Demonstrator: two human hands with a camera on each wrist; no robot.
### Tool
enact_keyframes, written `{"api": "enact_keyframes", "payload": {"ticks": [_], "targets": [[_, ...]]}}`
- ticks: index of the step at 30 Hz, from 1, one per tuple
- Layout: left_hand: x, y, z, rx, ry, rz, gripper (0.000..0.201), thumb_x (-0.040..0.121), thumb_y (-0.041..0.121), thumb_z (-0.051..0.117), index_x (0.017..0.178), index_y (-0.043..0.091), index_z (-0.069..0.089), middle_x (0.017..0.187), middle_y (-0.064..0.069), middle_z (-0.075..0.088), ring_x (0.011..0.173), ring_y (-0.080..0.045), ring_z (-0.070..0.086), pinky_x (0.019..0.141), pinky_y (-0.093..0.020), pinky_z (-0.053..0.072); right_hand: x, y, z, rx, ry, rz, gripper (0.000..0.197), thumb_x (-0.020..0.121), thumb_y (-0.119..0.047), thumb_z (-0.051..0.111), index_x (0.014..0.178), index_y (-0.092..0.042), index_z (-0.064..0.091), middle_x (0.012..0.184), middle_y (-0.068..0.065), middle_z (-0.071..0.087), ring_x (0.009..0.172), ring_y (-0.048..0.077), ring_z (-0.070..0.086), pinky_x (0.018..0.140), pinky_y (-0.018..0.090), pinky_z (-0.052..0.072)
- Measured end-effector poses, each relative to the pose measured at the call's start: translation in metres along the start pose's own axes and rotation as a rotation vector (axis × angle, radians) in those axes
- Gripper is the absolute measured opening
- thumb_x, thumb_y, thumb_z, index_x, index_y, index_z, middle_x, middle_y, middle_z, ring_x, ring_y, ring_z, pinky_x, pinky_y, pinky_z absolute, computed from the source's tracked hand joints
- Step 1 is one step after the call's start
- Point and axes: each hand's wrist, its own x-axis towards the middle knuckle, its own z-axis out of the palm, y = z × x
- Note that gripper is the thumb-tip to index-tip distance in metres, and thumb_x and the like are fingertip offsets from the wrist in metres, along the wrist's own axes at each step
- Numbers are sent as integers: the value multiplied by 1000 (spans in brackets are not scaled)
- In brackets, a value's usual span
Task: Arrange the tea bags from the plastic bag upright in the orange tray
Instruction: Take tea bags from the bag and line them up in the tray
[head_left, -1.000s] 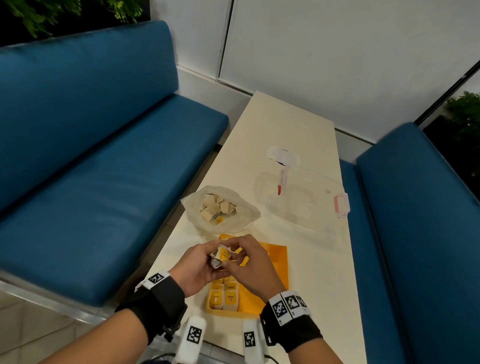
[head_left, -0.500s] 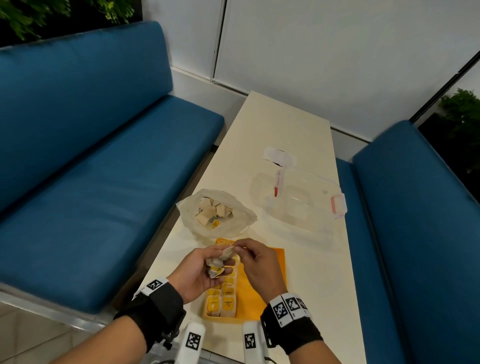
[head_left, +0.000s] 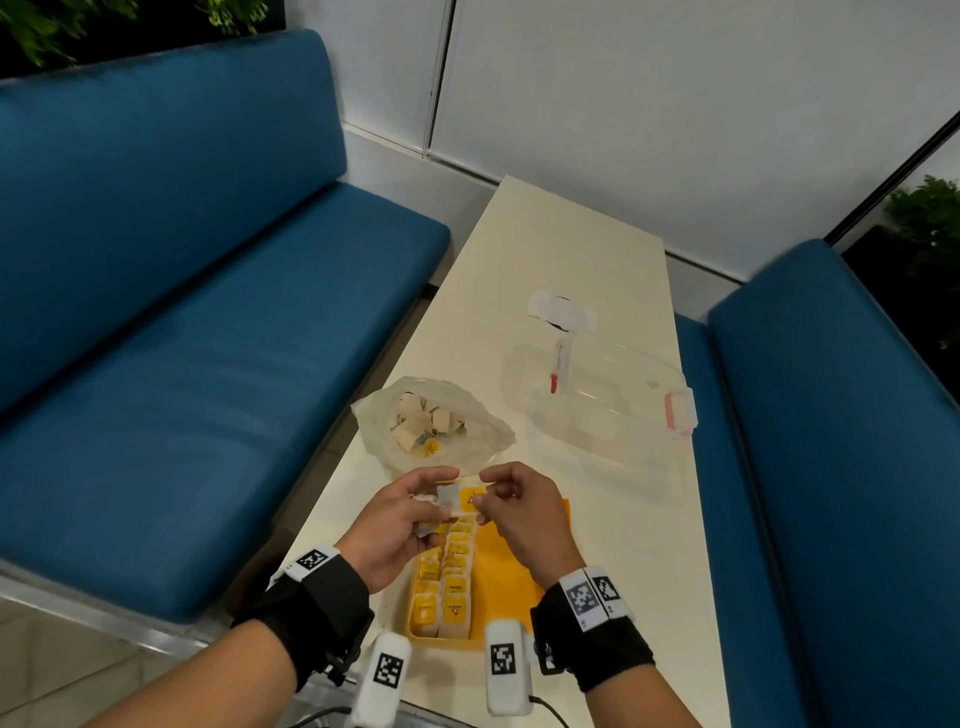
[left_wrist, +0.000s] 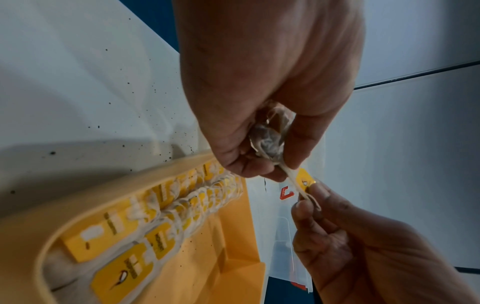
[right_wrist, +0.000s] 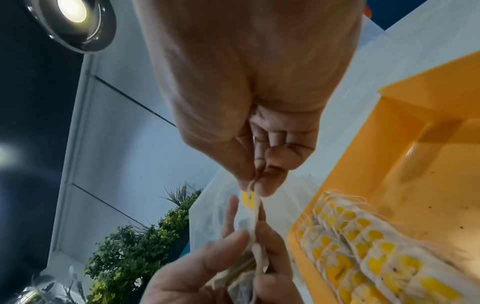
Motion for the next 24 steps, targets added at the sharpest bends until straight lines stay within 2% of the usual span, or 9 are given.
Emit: {"api": "enact_keyframes", "payload": {"ticks": [3, 5, 7, 11, 13, 17, 19, 22, 24], "targets": [[2, 1, -1, -12, -30, 1, 33, 90, 2, 66, 120, 15, 71, 104, -12, 67, 83, -23, 66, 67, -34, 47, 3, -2, -3, -36, -10, -32, 18, 80, -4, 76, 88, -20, 71, 75, 1, 69, 69, 16, 68, 71, 34, 59], [4, 1, -1, 63, 6, 20, 30, 87, 8, 75, 115, 18, 73, 101, -9, 66, 86, -23, 67, 71, -36, 47, 5, -4, -4, -75, -21, -57, 18, 80, -4, 76, 86, -21, 72, 80, 1, 71, 76, 16, 68, 75, 34, 60], [7, 0, -1, 124, 36, 45, 30, 83, 5, 78, 110, 19, 75, 102, -8, 64, 88, -24, 68, 75, -37, 49, 7, -7, -6, -89, -18, -61, 17, 80, -4, 76, 86, -20, 72, 82, 1, 72, 78, 18, 69, 75, 33, 60], [9, 2, 1, 146, 30, 74, 34, 83, -5, 73, 112, 14, 73, 107, -9, 64, 90, -25, 70, 65, -28, 53, 7, -12, -11, -106, -5, -56, 14, 81, -4, 74, 83, -18, 71, 75, 4, 72, 72, 19, 70, 73, 34, 59], [8, 4, 0, 160, 29, 76, 32, 85, -5, 68, 112, 13, 73, 102, -7, 67, 91, -25, 68, 66, -29, 53, 7, -13, -13, -140, -12, -59, 13, 82, -7, 73, 81, -20, 71, 72, 1, 72, 71, 17, 70, 73, 33, 58], [7, 5, -7, 180, 91, 46, 18, 87, 7, 71, 103, 12, 76, 95, -8, 75, 87, -22, 66, 81, -38, 52, 8, -18, -26, -283, 38, -157, 14, 84, -10, 72, 80, -23, 73, 81, -8, 71, 76, 2, 65, 72, 17, 52], [6, 3, -14, 241, 164, 41, 11, 87, 9, 72, 96, 11, 77, 87, -5, 74, 82, -19, 64, 75, -35, 51, 9, -17, -31, -435, 17, -188, 13, 86, -11, 70, 84, -22, 75, 87, -8, 68, 82, 3, 63, 75, 16, 50], [4, -5, -23, 465, 230, 81, 8, 87, 12, 72, 83, 14, 78, 74, -1, 71, 73, -16, 62, 64, -31, 47, 11, -1, -33, -703, -97, -141, 15, 89, -13, 64, 92, -19, 77, 92, -3, 59, 93, 16, 62, 79, 23, 48], [3, -10, -27, 632, 276, 117, 2, 84, 19, 78, 83, 18, 77, 77, 3, 72, 74, -15, 65, 63, -26, 48, 13, 10, -35, -741, -96, -106, 18, 90, -12, 62, 95, -18, 78, 97, 0, 61, 96, 18, 62, 80, 25, 48]]}}
